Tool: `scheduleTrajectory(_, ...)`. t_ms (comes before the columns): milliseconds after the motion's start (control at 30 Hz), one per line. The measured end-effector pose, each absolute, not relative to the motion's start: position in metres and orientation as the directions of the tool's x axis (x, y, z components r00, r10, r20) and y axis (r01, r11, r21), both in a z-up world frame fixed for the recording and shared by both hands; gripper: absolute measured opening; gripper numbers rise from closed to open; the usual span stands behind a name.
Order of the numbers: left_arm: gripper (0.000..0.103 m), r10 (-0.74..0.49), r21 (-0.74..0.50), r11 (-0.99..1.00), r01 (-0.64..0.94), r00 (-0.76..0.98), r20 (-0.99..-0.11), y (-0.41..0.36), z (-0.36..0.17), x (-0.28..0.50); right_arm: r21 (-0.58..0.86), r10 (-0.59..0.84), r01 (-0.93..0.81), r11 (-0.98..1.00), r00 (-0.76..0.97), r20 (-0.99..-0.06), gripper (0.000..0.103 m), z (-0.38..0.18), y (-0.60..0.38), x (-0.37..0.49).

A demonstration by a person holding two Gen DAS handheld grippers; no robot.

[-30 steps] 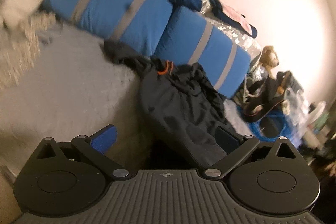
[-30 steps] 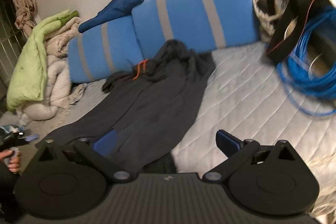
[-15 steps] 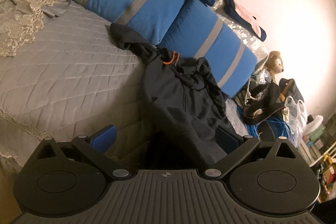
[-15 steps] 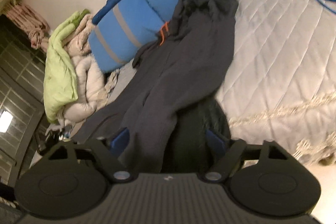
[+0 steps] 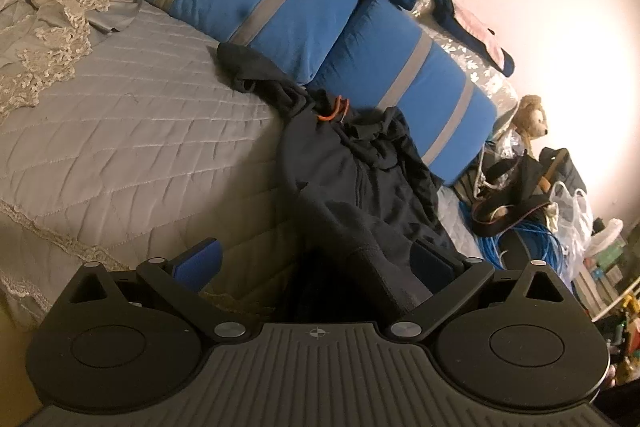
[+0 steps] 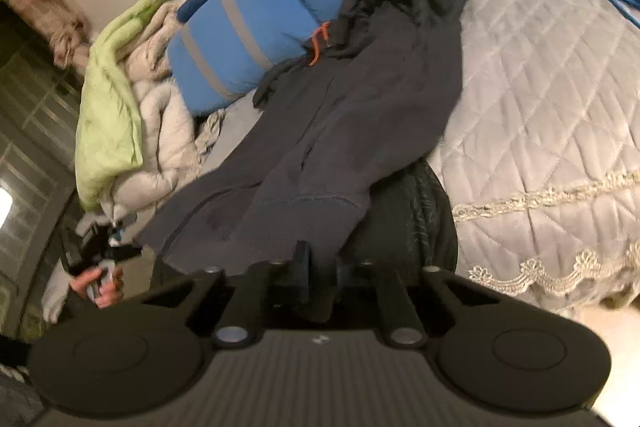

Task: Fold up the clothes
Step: 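Grasp the hem of the dark grey hoodie with the right gripper, then lift the hoodie hem with the right gripper, raising the hoodie off the bed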

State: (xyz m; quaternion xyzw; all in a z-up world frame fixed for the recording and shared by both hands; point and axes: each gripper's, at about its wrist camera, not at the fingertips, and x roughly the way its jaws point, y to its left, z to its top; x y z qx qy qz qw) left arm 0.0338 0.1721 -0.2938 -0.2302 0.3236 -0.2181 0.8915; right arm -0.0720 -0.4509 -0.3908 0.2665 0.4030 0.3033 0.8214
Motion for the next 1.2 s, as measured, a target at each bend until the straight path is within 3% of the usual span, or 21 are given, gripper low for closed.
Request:
scheduleTrajectory(133,0.102,-0.538,-0.546,0.8,0.249,0.699,-0.471,0.172,-0.29,0.032,0.677,0.704,-0.294,0.674,0.534,-0.469,0.005,-0.376,-0.46,-0.076)
scheduleTrajectory(300,0.102,-0.54,-0.54,0.8,0.262,0.706,-0.458,0.171,-0.284,0.029,0.624,0.661,-0.287,0.727,0.537,-0.524,0.008,-0.37,-0.465,-0.074)
scheduleTrajectory(333,0.102,-0.54,-0.536,0.801,0.266,0.708,-0.456,0.17,-0.282,0.028,0.599,0.641,-0.283,0.749,0.54,-0.546,0.016,-0.369,-0.465,-0.074)
scheduleTrajectory(367,0.102,-0.54,-0.533,0.802,0.27,0.709,-0.454,0.169,-0.281,0.028,0.568,0.615,-0.283,0.773,0.555,-0.56,0.017,-0.367,-0.464,-0.076)
scheduleTrajectory(433,0.102,-0.538,-0.518,0.808,0.281,0.712,-0.452,0.167,-0.277,0.025,0.51,0.57,-0.285,0.811,0.581,-0.581,0.048,-0.362,-0.464,-0.081)
scheduleTrajectory(633,0.102,-0.52,-0.436,0.839,0.326,0.717,-0.464,0.157,-0.263,0.016,0.183,0.436,-0.421,0.888,0.648,-0.625,0.076,-0.337,-0.423,-0.114)
scheduleTrajectory(767,0.102,-0.521,-0.409,0.843,0.35,0.72,-0.458,0.151,-0.256,0.013,-0.101,0.344,-0.531,0.841,0.671,-0.656,0.077,-0.339,-0.38,-0.132)
scheduleTrajectory(967,0.102,-0.531,-0.401,0.838,0.37,0.724,-0.44,0.148,-0.251,0.011,-0.402,0.263,-0.614,0.679,0.715,-0.648,0.079,-0.353,-0.332,-0.149)
scheduleTrajectory(1200,0.102,-0.529,-0.397,0.839,0.372,0.729,-0.435,0.148,-0.25,0.009,-0.601,0.192,-0.599,0.528,0.774,-0.603,0.079,-0.368,-0.305,-0.155)
